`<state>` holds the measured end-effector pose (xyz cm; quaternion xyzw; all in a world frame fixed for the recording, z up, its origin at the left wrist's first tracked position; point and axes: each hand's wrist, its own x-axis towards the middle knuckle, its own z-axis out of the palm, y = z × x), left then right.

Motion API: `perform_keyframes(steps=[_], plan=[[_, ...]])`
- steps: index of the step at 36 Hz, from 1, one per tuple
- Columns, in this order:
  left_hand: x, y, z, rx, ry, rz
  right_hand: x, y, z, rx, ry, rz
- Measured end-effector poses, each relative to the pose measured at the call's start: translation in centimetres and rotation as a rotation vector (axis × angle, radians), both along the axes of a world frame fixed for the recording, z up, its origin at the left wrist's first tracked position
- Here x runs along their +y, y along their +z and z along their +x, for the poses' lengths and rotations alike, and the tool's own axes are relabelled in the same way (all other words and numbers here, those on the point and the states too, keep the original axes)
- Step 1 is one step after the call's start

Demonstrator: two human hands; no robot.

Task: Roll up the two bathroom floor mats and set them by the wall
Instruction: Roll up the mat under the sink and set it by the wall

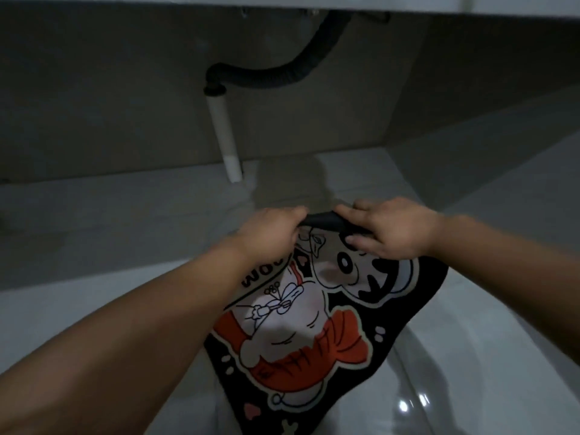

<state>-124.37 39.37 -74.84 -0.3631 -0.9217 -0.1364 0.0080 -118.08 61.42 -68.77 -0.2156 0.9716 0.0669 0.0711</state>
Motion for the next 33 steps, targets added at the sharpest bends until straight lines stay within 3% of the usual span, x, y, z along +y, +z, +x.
perform_keyframes(steps=[8, 14, 21, 28, 33], plan=[[-3.5, 6.4, 0.4, -0.029, 0.025, -0.093, -1.8, 3.5, -1.1, 0.182, 0.104, -0.003], [-4.3, 6.8, 0.2, -0.074, 0.006, -0.138, -2.5, 2.4, -0.9, 0.070, 0.034, -0.029], [-5.3, 4.9, 0.4, -0.247, 0.008, -0.116, -3.2, 0.3, -0.4, 0.124, 0.176, 0.107], [-5.9, 3.3, 0.1, 0.031, -0.077, -0.181, -2.8, -0.4, -1.0, 0.187, 0.268, 0.237], [-5.8, 3.5, 0.2, 0.025, -0.108, -0.183, -2.9, -0.4, -1.0, 0.178, 0.287, 0.266]])
